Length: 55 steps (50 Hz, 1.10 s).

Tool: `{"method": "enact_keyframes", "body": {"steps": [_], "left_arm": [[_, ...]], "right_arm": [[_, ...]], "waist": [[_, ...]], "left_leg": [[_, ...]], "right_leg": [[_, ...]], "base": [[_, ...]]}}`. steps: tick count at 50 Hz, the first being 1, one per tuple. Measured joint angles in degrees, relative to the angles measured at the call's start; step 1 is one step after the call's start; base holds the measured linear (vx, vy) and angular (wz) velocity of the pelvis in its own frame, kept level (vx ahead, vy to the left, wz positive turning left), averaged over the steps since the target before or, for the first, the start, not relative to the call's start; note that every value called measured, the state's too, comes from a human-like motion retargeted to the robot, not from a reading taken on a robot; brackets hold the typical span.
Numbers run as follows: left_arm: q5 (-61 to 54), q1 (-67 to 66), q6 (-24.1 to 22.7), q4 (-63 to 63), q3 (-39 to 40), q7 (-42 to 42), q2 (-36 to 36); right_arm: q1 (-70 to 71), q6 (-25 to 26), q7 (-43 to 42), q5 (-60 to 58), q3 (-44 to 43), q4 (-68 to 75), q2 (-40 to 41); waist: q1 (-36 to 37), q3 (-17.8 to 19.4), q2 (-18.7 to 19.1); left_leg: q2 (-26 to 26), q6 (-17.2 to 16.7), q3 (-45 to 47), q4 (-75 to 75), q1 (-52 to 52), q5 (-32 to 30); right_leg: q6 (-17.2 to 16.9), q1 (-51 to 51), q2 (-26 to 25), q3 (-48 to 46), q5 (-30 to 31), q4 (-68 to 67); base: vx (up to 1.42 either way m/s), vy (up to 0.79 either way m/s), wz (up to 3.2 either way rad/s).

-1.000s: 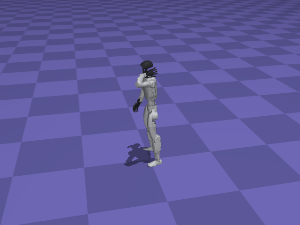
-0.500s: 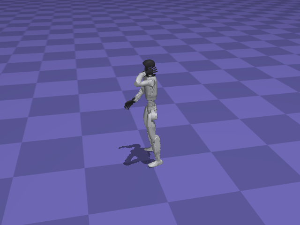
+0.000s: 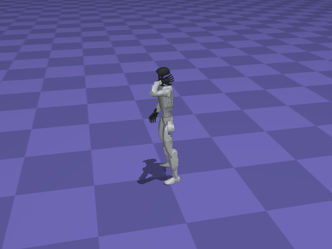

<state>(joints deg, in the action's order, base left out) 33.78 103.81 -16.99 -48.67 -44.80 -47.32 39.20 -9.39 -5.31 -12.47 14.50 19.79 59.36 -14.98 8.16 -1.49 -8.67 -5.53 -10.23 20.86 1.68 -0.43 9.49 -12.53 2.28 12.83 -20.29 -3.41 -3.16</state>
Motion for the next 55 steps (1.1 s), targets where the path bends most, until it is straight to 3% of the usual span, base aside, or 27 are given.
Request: {"method": "enact_keyframes", "body": {"steps": [10,23,38,55], "left_arm": [[1.4,-4.3,-0.5,-0.2,4.0,-0.1,-3.4],[-1.1,-9.6,-1.5,-0.2,7.8,0.0,-3.3],[-3.3,-8.8,0.0,0.4,4.9,-0.6,-1.8],[-3.3,-1.1,0.9,0.5,0.0,-0.2,-0.6]], "right_arm": [[5.8,-1.5,-1.1,-1.0,1.1,-6.1,-0.4],[11.8,-2.5,-2.3,-3.7,-2.7,-15.3,-1.7],[9.1,-1.0,-1.8,-1.7,-5.3,-4.3,-1.1],[-0.6,1.0,-0.2,2.1,-3.6,2.7,-0.4]], "waist": [[1.7,2.4,-1.1],[1.6,2.2,-1.8],[-1.5,-0.7,1.2],[-3.7,-1.8,0.3]], "left_leg": [[0.0,-0.2,1.3,-0.5,0.5,0.4],[0.2,0.3,2.6,-1.2,1.2,0.7],[0.2,0.4,1.6,-1.6,2.6,0.9],[-0.7,0.7,0.3,-0.8,0.9,0.6]], "right_leg": [[0.6,0.4,0.0,1.6,-0.2,-0.4],[-0.2,0.4,0.4,2.9,-0.3,-0.7],[-0.6,-1.5,0.7,1.4,-1.6,-1.9],[-0.5,-1.2,-0.5,-0.1,-0.7,0.0]], "base": [[0.0,0.0,0.0],[0.0,0.0,0.0],[0.0,0.0,0.0],[0.0,0.0,0.0]]}}
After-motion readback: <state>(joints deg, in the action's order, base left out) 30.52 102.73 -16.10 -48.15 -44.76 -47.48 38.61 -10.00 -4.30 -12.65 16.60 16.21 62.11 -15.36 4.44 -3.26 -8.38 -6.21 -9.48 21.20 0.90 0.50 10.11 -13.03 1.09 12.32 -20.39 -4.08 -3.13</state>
